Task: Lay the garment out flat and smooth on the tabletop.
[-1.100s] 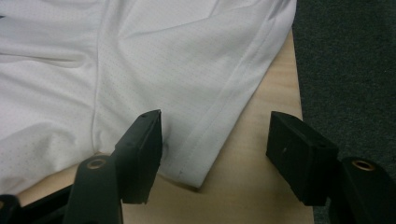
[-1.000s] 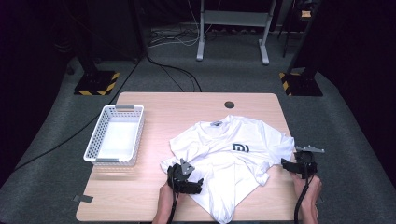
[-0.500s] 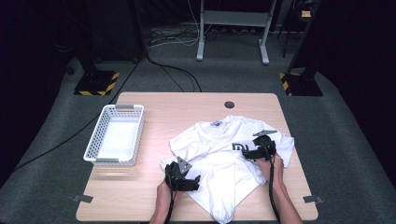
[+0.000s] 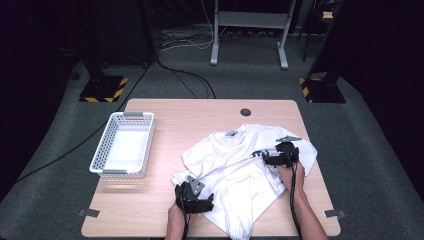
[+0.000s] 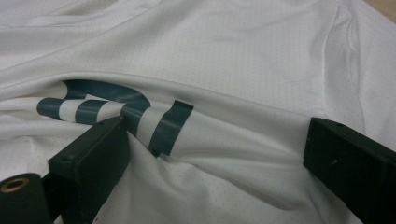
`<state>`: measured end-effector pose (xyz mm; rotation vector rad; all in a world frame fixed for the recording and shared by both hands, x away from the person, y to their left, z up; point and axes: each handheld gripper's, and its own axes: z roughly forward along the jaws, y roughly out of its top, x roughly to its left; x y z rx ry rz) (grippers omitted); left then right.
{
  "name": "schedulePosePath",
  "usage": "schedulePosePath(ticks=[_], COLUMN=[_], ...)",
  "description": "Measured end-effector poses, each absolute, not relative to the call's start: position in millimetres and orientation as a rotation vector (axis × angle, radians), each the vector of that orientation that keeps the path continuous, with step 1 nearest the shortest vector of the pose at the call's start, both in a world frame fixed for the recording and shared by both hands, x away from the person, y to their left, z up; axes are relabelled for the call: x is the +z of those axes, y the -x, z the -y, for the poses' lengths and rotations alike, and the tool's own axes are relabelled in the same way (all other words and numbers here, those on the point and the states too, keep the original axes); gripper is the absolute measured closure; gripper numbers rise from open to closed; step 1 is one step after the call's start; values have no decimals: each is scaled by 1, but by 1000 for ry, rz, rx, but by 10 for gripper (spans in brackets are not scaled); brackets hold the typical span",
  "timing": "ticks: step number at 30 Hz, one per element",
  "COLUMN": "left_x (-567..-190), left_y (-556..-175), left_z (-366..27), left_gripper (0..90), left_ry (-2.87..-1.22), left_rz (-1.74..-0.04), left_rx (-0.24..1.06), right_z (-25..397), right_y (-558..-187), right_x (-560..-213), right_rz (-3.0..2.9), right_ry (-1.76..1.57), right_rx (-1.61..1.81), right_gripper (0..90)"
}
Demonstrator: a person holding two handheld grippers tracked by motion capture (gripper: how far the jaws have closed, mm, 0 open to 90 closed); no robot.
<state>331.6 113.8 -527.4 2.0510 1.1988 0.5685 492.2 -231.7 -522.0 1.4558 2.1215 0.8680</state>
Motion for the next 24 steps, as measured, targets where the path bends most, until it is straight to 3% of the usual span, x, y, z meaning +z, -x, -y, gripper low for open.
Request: schedulePosePath(ticks=[17, 24], left_x=[-527, -504], left_y=[-341, -353], left_z=[-120, -107], left_gripper=[112, 168], left_ry=[-2050, -2051], left_rz=[-1215, -1195], left_rx=[571, 621], right_z=[243, 251], right_y=[-464, -455], right_x=[-521, -519], right_rz=[-2222, -2177], right_ry=[-1378, -1372], right_rx=[875, 916], right_gripper=[23, 26])
